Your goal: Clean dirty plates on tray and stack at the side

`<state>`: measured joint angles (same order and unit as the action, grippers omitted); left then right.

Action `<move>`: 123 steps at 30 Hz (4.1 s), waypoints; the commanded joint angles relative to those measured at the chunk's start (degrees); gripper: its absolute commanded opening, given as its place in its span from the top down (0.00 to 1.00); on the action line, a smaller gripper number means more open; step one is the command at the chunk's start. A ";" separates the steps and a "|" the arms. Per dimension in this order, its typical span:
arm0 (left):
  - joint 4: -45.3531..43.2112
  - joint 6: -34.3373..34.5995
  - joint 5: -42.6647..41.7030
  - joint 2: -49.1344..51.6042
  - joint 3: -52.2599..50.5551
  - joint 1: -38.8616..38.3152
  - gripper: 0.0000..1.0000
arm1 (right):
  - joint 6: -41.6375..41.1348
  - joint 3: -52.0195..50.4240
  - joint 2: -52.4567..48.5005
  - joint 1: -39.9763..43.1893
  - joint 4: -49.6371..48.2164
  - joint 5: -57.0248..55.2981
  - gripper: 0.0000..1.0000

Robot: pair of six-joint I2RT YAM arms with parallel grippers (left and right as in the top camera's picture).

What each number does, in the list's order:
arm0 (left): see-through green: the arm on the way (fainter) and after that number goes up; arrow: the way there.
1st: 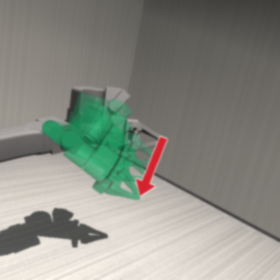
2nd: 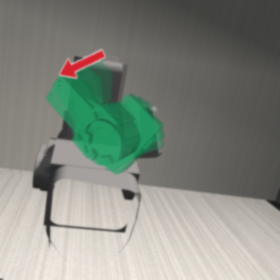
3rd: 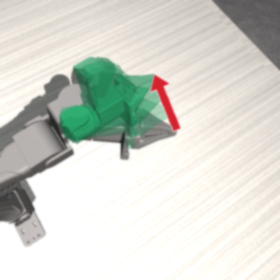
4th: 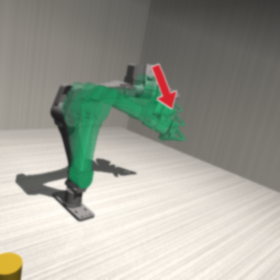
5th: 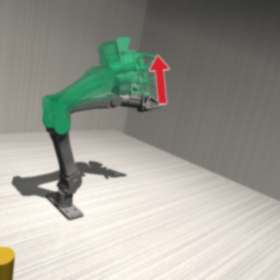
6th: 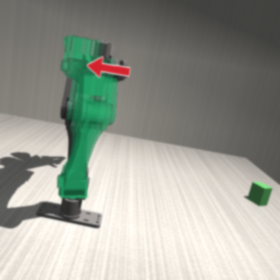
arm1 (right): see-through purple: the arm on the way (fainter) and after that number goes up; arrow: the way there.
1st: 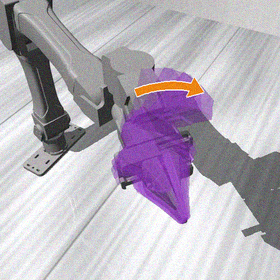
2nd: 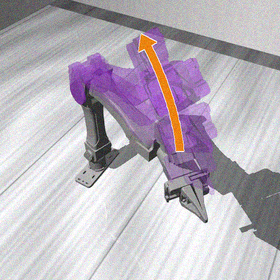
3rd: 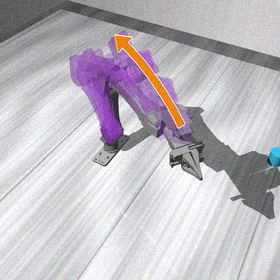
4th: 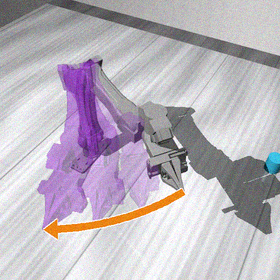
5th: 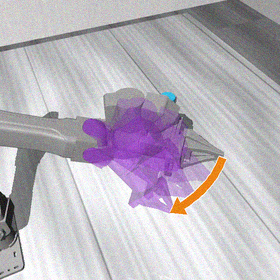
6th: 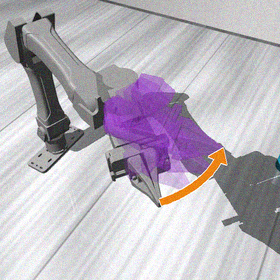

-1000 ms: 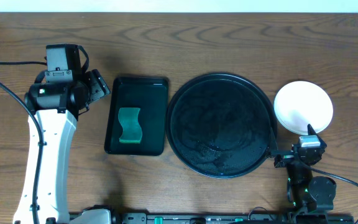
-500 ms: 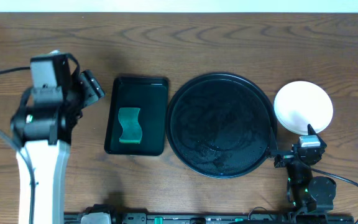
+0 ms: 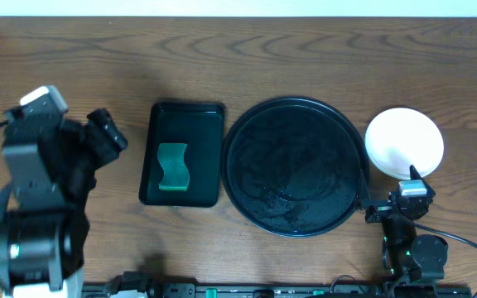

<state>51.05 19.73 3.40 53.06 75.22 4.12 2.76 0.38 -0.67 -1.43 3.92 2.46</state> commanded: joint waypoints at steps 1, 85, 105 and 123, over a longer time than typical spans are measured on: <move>0.11 0.66 0.92 -4.22 0.33 0.15 0.19 | 0.72 -0.07 0.35 -0.92 0.31 -0.90 0.01; -40.50 1.14 -4.04 -52.92 -37.35 -1.09 0.19 | 0.72 -0.07 0.35 -0.92 0.28 -0.92 0.01; -71.95 3.50 -7.28 -52.94 -62.51 -1.09 0.19 | 0.72 -0.07 0.35 -0.92 0.31 -0.92 0.01; -73.09 3.48 -7.26 -52.96 -72.91 -1.09 0.19 | 0.72 -0.07 0.35 -0.92 0.31 -0.92 0.01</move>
<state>-21.43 22.72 -3.11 0.54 3.66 3.20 2.79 0.38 -0.69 -1.43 3.99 1.76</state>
